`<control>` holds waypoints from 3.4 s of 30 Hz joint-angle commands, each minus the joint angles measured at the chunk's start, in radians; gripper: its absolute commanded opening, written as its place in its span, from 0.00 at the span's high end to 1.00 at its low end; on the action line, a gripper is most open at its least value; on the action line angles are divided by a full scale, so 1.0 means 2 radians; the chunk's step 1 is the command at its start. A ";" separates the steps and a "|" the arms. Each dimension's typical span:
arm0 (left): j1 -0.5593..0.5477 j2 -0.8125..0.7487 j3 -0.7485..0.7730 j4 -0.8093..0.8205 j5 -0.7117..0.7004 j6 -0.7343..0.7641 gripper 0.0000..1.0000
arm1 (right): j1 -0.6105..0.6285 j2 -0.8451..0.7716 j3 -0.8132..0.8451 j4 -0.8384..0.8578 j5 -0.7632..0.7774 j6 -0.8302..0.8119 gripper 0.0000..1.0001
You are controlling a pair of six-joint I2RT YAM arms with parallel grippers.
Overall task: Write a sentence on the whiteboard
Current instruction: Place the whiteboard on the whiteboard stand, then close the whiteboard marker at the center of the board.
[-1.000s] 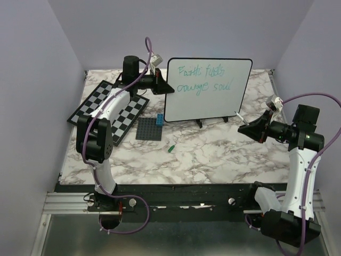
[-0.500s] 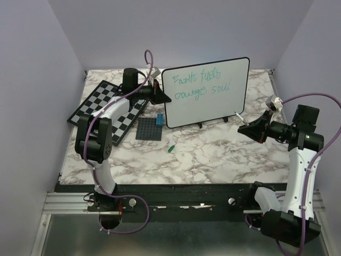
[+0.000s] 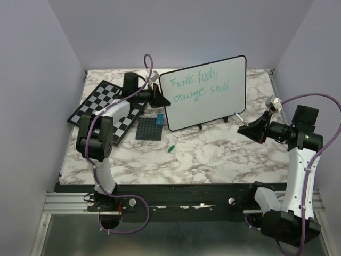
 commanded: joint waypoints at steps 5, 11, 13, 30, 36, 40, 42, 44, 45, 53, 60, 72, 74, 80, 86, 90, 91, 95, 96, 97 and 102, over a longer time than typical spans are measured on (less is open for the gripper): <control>0.012 0.033 -0.016 0.009 -0.069 0.016 0.77 | -0.003 -0.005 -0.006 0.008 -0.008 0.000 0.99; 0.015 0.038 -0.015 0.009 -0.074 0.016 0.72 | -0.003 -0.005 -0.006 0.007 -0.008 0.000 0.99; 0.015 0.037 -0.014 0.011 -0.076 0.016 0.69 | -0.003 -0.005 -0.006 0.008 -0.007 0.000 1.00; 0.014 0.010 -0.023 0.051 -0.063 -0.015 0.42 | -0.003 -0.004 -0.007 0.009 -0.007 0.000 1.00; 0.013 0.003 -0.031 0.074 -0.059 -0.032 0.33 | -0.003 -0.005 -0.008 0.009 -0.006 0.000 1.00; 0.014 -0.005 -0.039 0.089 -0.056 -0.043 0.23 | -0.003 -0.005 -0.009 0.009 -0.006 0.000 1.00; 0.014 -0.009 -0.043 0.092 -0.055 -0.044 0.15 | -0.003 -0.005 -0.009 0.009 -0.006 -0.001 0.99; 0.015 -0.016 -0.046 0.091 -0.059 -0.044 0.01 | -0.003 -0.006 -0.009 0.009 -0.005 -0.001 1.00; 0.015 -0.019 -0.048 0.089 -0.064 -0.040 0.01 | -0.003 -0.005 -0.009 0.009 -0.006 -0.002 0.99; 0.035 -0.093 -0.098 0.038 -0.117 -0.008 0.01 | -0.003 -0.002 -0.016 0.009 -0.004 -0.013 0.99; 0.046 -0.208 -0.147 -0.037 -0.227 0.025 0.01 | -0.003 0.000 -0.026 0.014 -0.005 -0.029 0.99; 0.068 -0.473 -0.251 -0.109 -0.373 -0.079 0.01 | -0.003 -0.001 -0.058 0.047 -0.001 -0.033 1.00; 0.068 -0.493 -0.253 -0.138 -0.353 -0.096 0.01 | -0.003 -0.005 -0.066 0.047 -0.001 -0.033 0.99; 0.068 -0.523 -0.283 -0.213 -0.314 -0.128 0.01 | -0.003 -0.007 -0.075 0.061 0.004 -0.024 1.00; 0.065 -0.564 -0.325 -0.240 -0.306 -0.135 0.01 | -0.003 -0.001 -0.079 0.067 0.011 -0.023 0.99; 0.055 -0.579 -0.334 -0.257 -0.302 -0.139 0.01 | -0.003 0.006 -0.082 0.071 0.014 -0.018 0.99; 0.052 -0.578 -0.334 -0.261 -0.300 -0.139 0.01 | -0.003 0.008 -0.081 0.072 0.014 -0.018 0.99; -0.008 -0.576 -0.327 -0.289 -0.313 -0.137 0.04 | -0.003 0.016 -0.082 0.071 0.018 -0.020 0.99; -0.028 -0.570 -0.324 -0.294 -0.341 -0.135 0.05 | -0.003 0.020 -0.082 0.071 0.018 -0.020 0.99; -0.056 -0.566 -0.321 -0.299 -0.359 -0.136 0.05 | -0.003 0.022 -0.081 0.071 0.019 -0.021 1.00; -0.208 -0.465 -0.273 -0.344 -0.454 -0.125 0.12 | -0.003 0.035 -0.079 0.069 0.019 -0.023 0.99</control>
